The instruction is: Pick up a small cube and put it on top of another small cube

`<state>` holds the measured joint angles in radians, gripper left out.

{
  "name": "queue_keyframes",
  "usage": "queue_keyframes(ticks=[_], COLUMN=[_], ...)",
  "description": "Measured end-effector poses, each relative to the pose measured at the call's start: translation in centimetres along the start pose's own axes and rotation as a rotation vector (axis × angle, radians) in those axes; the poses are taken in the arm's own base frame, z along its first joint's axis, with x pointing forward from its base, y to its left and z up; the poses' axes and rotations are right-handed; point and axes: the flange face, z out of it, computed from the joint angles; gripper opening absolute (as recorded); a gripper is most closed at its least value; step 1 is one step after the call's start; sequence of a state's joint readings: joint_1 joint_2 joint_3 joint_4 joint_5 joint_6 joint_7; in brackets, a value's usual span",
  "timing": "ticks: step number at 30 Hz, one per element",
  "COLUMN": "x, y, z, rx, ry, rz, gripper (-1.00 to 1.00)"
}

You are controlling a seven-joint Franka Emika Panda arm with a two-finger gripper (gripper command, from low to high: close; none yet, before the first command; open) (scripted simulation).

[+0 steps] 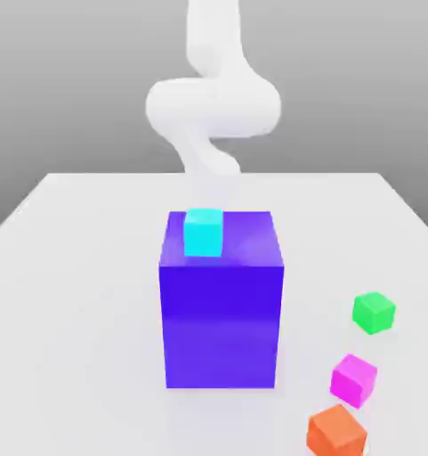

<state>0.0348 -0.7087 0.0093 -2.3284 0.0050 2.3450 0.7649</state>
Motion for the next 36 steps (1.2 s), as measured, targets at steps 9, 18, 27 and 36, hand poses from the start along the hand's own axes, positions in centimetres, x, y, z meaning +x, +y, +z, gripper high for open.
queue_keyframes(ticks=[9,18,27,36], x=[-9.6,-24.7,-36.6,-38.4], y=[-1.5,1.7,8.8,10.5], z=[18.2,31.0,38.9,41.4], rx=[-0.111,-0.208,-0.278,-0.28], ry=[-0.262,-0.516,-0.685,-0.687], rz=[-0.257,-0.537,-0.718,-0.72], gripper=[0.0,0.0,0.0,-1.0])
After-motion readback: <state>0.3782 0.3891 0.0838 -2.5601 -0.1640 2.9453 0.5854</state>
